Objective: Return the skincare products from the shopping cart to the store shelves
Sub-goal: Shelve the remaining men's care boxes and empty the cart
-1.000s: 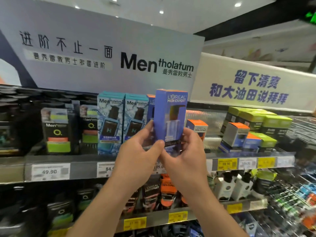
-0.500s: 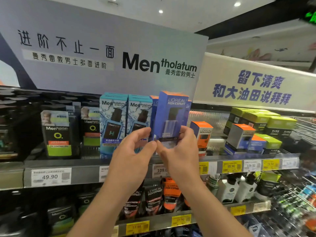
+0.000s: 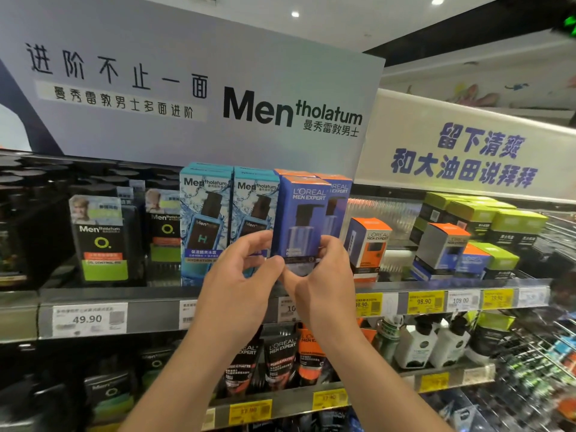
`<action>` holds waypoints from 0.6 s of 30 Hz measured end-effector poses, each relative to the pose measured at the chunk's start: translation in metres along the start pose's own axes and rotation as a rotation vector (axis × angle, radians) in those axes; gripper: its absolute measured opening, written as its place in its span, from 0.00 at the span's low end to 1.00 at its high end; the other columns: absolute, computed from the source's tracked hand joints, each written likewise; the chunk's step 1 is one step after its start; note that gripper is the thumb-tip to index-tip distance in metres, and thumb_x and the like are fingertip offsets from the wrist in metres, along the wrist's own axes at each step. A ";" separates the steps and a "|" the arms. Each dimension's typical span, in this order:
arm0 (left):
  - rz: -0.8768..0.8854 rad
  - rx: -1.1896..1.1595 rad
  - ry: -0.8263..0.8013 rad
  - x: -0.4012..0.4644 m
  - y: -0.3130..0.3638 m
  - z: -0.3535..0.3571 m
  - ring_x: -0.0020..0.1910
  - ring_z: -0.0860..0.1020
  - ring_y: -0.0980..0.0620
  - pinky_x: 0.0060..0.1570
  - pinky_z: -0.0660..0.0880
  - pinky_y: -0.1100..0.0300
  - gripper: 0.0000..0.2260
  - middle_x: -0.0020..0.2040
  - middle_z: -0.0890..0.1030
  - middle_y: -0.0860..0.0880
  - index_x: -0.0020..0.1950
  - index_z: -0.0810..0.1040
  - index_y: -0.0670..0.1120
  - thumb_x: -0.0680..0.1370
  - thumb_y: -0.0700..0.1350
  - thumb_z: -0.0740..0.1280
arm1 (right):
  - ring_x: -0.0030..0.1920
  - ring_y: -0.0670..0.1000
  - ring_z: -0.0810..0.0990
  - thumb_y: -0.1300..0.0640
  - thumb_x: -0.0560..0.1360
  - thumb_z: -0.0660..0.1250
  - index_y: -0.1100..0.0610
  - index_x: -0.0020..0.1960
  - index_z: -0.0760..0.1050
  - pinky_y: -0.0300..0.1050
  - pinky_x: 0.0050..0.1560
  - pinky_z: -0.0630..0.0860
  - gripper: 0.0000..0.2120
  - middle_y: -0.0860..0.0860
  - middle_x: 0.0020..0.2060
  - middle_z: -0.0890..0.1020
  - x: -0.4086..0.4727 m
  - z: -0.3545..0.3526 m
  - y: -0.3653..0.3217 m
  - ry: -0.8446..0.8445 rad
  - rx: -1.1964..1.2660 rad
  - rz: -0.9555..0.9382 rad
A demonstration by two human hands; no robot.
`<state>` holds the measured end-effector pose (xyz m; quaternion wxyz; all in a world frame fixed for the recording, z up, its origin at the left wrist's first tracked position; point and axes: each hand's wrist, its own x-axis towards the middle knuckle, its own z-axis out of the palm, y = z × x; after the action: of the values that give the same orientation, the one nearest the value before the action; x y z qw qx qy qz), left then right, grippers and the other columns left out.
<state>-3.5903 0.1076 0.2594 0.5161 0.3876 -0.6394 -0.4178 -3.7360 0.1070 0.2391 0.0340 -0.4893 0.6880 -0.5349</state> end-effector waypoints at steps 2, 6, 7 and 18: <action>0.000 -0.004 0.000 0.000 0.000 0.000 0.60 0.77 0.67 0.59 0.74 0.62 0.18 0.62 0.79 0.66 0.67 0.76 0.62 0.77 0.55 0.67 | 0.53 0.43 0.77 0.42 0.68 0.81 0.47 0.64 0.69 0.40 0.52 0.78 0.31 0.42 0.55 0.75 0.000 0.000 0.000 -0.005 -0.003 0.005; 0.003 0.009 0.003 -0.001 -0.001 0.000 0.60 0.76 0.68 0.56 0.73 0.65 0.17 0.62 0.78 0.66 0.67 0.76 0.63 0.78 0.55 0.68 | 0.52 0.44 0.78 0.42 0.68 0.81 0.47 0.64 0.69 0.43 0.53 0.79 0.31 0.42 0.55 0.75 0.001 0.000 -0.001 -0.012 -0.006 0.005; 0.003 0.014 0.002 -0.001 -0.001 0.000 0.60 0.76 0.68 0.55 0.72 0.66 0.17 0.62 0.78 0.66 0.67 0.76 0.63 0.78 0.54 0.68 | 0.52 0.44 0.78 0.42 0.68 0.81 0.47 0.64 0.69 0.44 0.53 0.80 0.31 0.42 0.55 0.76 0.002 0.000 -0.001 -0.013 -0.009 0.004; -0.010 0.006 -0.001 0.000 -0.003 -0.002 0.59 0.76 0.67 0.49 0.71 0.68 0.15 0.62 0.78 0.65 0.66 0.76 0.63 0.80 0.53 0.68 | 0.51 0.43 0.81 0.42 0.68 0.80 0.43 0.61 0.69 0.48 0.53 0.83 0.28 0.42 0.54 0.78 0.003 0.005 0.002 -0.028 0.022 0.000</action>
<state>-3.5885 0.1060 0.2571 0.5126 0.3920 -0.6390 -0.4187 -3.7363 0.1013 0.2371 0.0488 -0.4965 0.6815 -0.5354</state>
